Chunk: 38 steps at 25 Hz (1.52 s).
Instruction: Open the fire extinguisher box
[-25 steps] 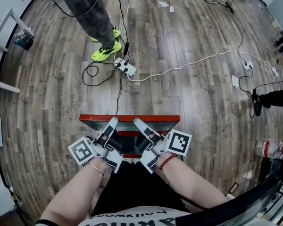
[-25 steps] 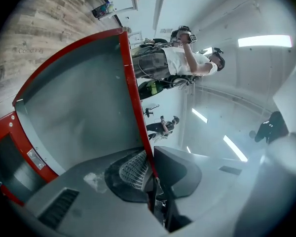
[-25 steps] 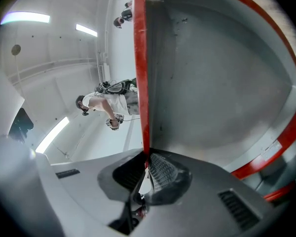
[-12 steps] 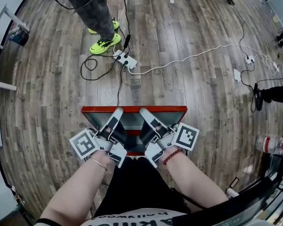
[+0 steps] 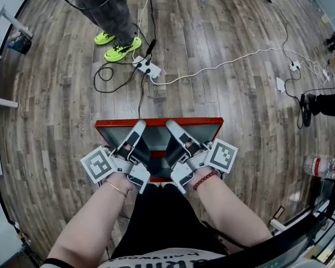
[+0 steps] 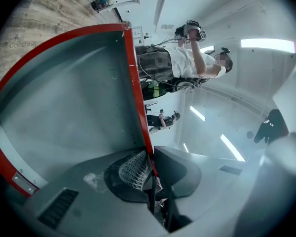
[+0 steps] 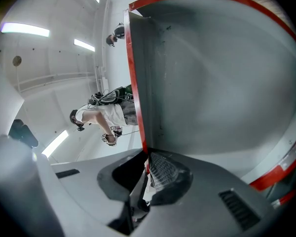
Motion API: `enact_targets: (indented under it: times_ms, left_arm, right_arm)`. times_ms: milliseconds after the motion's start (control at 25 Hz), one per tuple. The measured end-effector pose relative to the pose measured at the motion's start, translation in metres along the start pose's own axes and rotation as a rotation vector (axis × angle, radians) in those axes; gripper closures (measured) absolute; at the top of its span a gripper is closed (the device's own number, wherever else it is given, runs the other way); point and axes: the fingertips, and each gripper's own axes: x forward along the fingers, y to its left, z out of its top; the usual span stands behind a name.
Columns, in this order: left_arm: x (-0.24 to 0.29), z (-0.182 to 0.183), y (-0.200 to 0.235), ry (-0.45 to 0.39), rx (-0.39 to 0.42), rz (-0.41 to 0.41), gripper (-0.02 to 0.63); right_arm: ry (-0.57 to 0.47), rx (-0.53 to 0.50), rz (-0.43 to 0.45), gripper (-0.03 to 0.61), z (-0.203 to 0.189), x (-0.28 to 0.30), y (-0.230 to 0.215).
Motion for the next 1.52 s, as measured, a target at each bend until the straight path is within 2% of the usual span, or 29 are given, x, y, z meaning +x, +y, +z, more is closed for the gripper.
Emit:
enact_targets:
  times_ms: [280, 560, 720, 960, 1120, 1320, 1520]
  left_arm:
    - [0.0, 0.001, 0.0, 0.003, 0.008, -0.025, 0.575]
    - [0.015, 0.009, 0.009, -0.007, -0.01, 0.007, 0.575]
    - [0.017, 0.01, 0.017, -0.038, -0.031, 0.014, 0.575]
    - [0.023, 0.013, 0.023, -0.032, -0.029, 0.014, 0.575]
    - [0.029, 0.019, 0.033, -0.051, -0.066, 0.024, 0.575]
    - [0.03, 0.015, 0.035, -0.035, -0.019, 0.026, 0.574]
    - [0.027, 0.01, 0.038, -0.025, -0.019, 0.016, 0.572]
  right_arm:
    - [-0.025, 0.026, 0.035, 0.549, 0.0, 0.0, 0.001]
    - [-0.03, 0.012, -0.014, 0.549, 0.013, 0.012, -0.009]
    - [-0.042, 0.023, -0.016, 0.548, 0.016, 0.014, -0.014]
    - [-0.058, 0.014, -0.022, 0.549, 0.021, 0.018, -0.022]
    - [-0.085, 0.035, -0.046, 0.549, 0.027, 0.024, -0.03]
    - [-0.058, 0.034, -0.041, 0.549, 0.026, 0.02, -0.035]
    - [-0.069, 0.047, -0.015, 0.549, 0.023, 0.014, -0.037]
